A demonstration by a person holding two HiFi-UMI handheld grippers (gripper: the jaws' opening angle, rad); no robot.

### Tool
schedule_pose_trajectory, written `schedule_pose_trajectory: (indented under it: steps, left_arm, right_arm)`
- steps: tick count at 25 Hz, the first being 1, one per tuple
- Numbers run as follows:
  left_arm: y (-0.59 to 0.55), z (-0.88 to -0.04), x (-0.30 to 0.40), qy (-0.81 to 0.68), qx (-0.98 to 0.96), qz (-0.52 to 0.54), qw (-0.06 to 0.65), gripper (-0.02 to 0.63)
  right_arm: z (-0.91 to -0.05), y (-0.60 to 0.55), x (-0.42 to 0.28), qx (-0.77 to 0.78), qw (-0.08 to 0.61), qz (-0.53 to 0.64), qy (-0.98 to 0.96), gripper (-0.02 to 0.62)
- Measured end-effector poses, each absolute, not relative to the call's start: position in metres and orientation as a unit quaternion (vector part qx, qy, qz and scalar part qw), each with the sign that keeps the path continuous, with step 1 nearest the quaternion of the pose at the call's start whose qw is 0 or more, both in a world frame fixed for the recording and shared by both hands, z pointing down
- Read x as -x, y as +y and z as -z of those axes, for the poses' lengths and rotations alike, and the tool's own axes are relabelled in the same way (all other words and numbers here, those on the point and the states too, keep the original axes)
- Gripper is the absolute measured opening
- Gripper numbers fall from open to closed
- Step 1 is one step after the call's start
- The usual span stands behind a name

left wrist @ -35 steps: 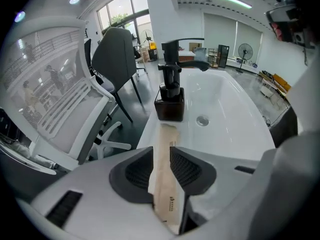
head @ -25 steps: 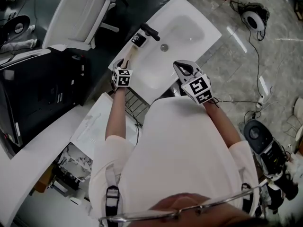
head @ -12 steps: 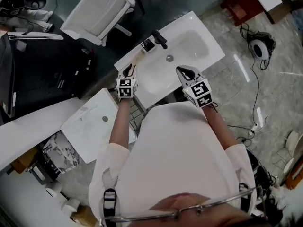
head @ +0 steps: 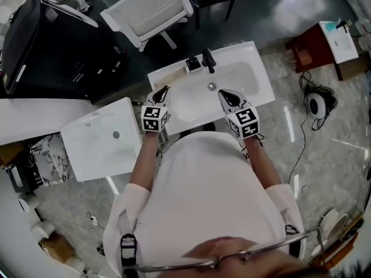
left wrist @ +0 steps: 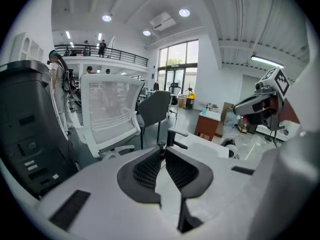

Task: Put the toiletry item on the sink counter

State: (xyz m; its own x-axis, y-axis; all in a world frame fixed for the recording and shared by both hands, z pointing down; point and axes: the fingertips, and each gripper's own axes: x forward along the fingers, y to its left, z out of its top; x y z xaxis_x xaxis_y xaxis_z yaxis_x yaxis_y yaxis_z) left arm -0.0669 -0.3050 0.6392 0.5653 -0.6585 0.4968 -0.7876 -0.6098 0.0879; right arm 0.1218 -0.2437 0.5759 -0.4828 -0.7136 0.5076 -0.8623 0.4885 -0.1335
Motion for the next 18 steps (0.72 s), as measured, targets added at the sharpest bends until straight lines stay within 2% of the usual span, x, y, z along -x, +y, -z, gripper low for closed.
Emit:
schedule_pose_trajectory:
  steps: [12,18]
  left_arm:
    - [-0.269,-0.599,0.078,-0.475,-0.849,-0.163,0.166,0.005]
    - [-0.245,-0.593,0.082,-0.496,-0.833,-0.137,0.203,0.005]
  right_arm:
    - [-0.560,-0.263,-0.103,-0.384,0.218,-0.149,-0.885,0.006]
    - [-0.567,-0.258,-0.097,-0.345,0.215,-0.146,-0.902,0.006]
